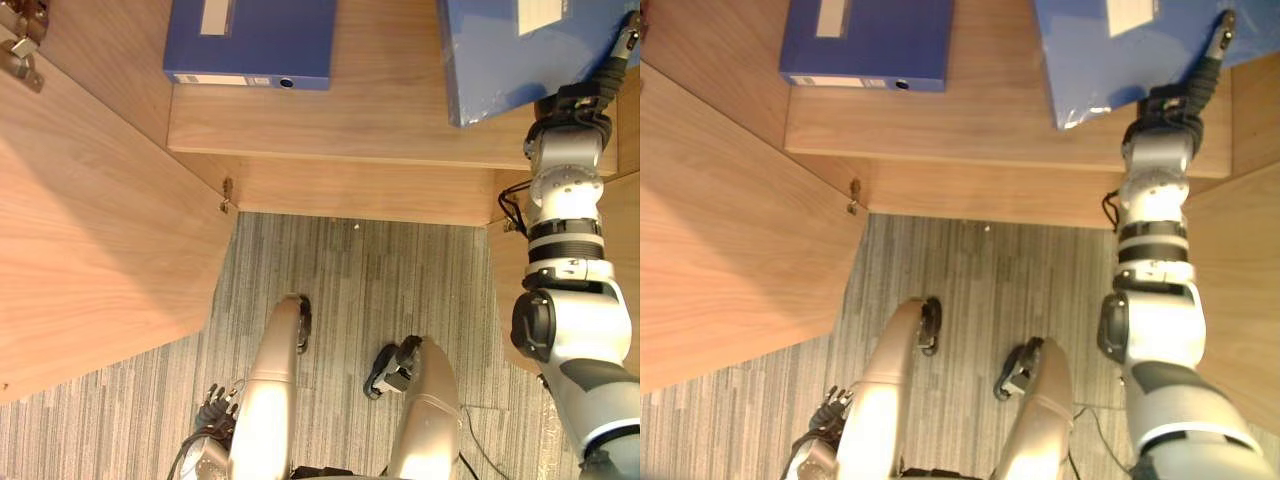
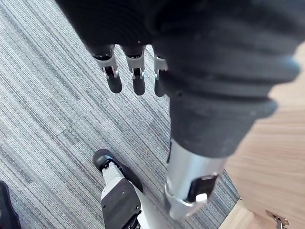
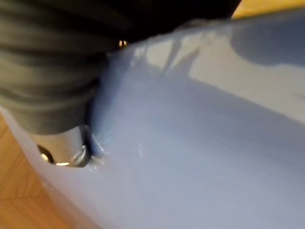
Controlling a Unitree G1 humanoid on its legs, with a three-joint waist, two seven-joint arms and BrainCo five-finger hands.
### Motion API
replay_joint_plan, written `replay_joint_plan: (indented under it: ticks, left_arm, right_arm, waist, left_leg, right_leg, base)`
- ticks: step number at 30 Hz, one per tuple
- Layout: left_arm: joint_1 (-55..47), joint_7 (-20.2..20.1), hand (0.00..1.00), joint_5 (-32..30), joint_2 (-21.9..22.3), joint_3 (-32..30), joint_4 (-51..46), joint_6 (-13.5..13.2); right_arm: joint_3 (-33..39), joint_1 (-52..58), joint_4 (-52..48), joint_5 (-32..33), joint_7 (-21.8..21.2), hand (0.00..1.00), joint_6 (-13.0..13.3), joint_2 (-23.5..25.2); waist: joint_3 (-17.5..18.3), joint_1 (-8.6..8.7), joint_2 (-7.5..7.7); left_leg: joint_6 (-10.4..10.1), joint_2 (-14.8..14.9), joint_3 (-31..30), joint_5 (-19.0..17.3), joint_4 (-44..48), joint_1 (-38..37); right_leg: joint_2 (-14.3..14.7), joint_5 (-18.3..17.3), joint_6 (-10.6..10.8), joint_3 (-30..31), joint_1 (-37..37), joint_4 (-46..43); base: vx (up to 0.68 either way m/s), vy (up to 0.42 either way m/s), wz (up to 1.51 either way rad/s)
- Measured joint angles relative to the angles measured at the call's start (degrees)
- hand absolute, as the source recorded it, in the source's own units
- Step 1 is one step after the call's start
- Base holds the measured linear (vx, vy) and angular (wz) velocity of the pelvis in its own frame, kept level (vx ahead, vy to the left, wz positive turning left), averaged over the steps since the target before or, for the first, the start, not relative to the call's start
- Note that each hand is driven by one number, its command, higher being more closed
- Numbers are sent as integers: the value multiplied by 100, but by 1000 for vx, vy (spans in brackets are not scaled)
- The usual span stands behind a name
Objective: Walk over to the cabinet, pick up the folder, carry it to the office cabinet, place the folder inside the office cabinet, then close the office cabinet door
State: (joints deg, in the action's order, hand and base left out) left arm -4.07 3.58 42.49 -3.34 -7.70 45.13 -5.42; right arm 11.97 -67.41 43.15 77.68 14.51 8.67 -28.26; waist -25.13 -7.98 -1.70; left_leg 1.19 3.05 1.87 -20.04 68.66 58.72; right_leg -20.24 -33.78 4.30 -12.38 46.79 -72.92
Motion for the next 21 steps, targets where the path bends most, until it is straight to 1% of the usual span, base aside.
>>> replay_joint_plan:
  ticks: [7, 10, 13, 15, 16, 19, 21]
  left_arm:
    - [-154, 167, 0, 0, 63, 101, -147, -27]
    - [-185, 194, 0, -21, 78, 114, -245, -38]
    - [-188, 253, 0, -22, 85, 132, -358, -65]
    - [-188, 306, 0, -21, 87, 163, -437, -78]
    - [-188, 316, 0, -21, 87, 166, -437, -82]
    - [-188, 378, 0, -19, 92, 166, -437, -115]
    - [-188, 388, 0, -15, 93, 166, -436, -130]
  right_arm:
    - [14, -643, 279, -10, 327, 100, 14, -4]
    - [-39, -858, 447, -15, 543, 100, 0, -6]
    - [-99, -1002, 528, -21, 668, 100, -40, -6]
    - [-103, -1011, 699, -12, 868, 100, -47, -6]
    - [-103, -1011, 726, -12, 907, 0, -48, -6]
    - [-80, -1013, 727, -2, 999, 0, -30, -6]
    - [-69, -1052, 725, 0, 1049, 0, 31, -9]
  waist:
    - [79, -64, -135]
    - [96, -94, -147]
    - [109, -117, -161]
    - [109, -167, -161]
    - [109, -175, -161]
    - [108, -186, -163]
    - [108, -184, -164]
  left_leg:
    - [-51, -127, -140, 117, -34, 131]
    - [-56, -174, -149, 147, -30, 223]
    - [-61, -181, -155, 199, -15, 419]
    - [-66, -181, -159, 209, -11, 471]
    - [-66, -182, -160, 211, -12, 482]
    - [-67, -194, -165, 219, -21, 536]
    - [-69, -208, -165, 220, -32, 537]
  right_leg:
    - [-108, -51, -50, -160, 19, -66]
    - [-167, -79, -76, -170, 107, -140]
    - [-178, -78, -78, -170, 305, -193]
    - [-178, -78, -79, -170, 364, -204]
    - [-179, -78, -79, -171, 377, -204]
    - [-189, -79, -80, -180, 420, -204]
    - [-201, -82, -84, -182, 421, -204]
  base:
    - [-24, -10, 14]
    - [-21, -13, 10]
    - [-15, -1, 3]
    - [0, 0, 0]
    - [0, 0, 0]
    - [0, 0, 0]
    - [-1, 2, 2]
